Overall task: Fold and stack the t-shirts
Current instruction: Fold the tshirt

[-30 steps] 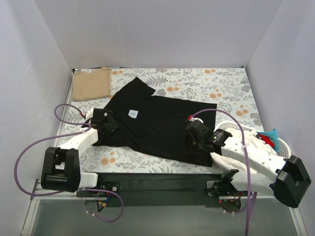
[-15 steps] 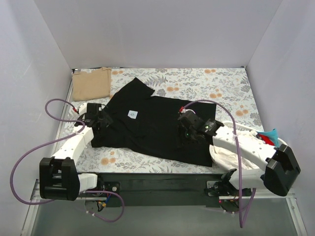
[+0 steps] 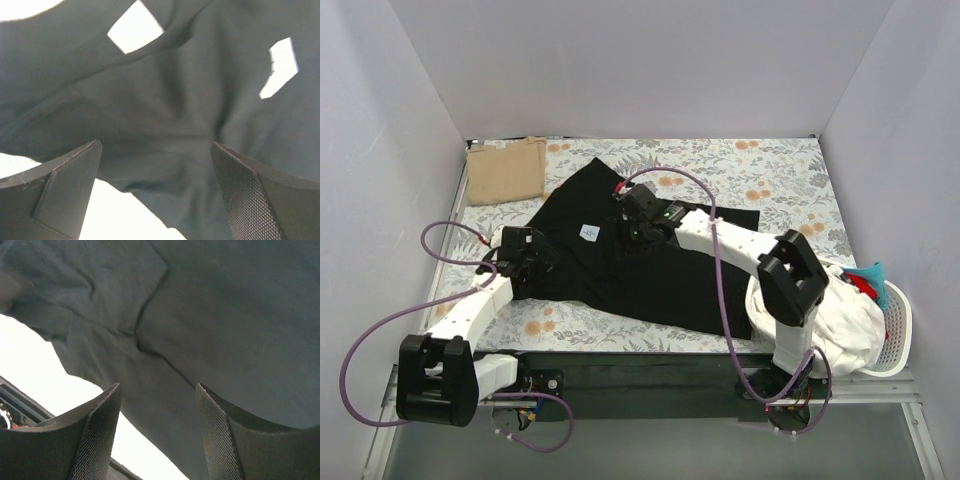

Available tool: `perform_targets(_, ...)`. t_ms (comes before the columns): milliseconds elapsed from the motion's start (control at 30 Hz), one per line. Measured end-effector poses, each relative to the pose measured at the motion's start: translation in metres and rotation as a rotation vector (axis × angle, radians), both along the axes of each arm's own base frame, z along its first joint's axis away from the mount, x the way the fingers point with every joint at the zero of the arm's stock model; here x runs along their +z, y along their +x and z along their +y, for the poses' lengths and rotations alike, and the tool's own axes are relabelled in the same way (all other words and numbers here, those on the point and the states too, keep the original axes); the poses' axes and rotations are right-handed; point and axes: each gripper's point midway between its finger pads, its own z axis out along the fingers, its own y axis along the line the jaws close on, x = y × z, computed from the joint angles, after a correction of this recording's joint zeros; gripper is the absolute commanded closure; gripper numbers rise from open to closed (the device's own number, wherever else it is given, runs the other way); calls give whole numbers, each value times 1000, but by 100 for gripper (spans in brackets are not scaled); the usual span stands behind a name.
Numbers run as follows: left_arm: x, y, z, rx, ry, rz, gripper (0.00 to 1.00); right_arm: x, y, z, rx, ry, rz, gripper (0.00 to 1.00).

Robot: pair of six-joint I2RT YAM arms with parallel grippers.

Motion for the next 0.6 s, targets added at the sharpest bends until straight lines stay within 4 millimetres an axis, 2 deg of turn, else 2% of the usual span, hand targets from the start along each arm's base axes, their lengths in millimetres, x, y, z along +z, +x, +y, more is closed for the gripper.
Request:
perform_targets(100, -18, -10, -1, 0, -2, 56, 10, -18, 5, 17, 25, -4, 26, 33)
perform_targets(233, -30, -8, 1, 6, 8, 83, 9, -31, 11, 35, 49, 3, 48, 34)
perform_targets(433, -29, -5, 5, 15, 30, 69, 8, -41, 24, 63, 67, 42, 51, 34)
perform_targets(600, -23, -5, 10, 23, 54, 50, 7, -58, 25, 70, 70, 35, 75, 35)
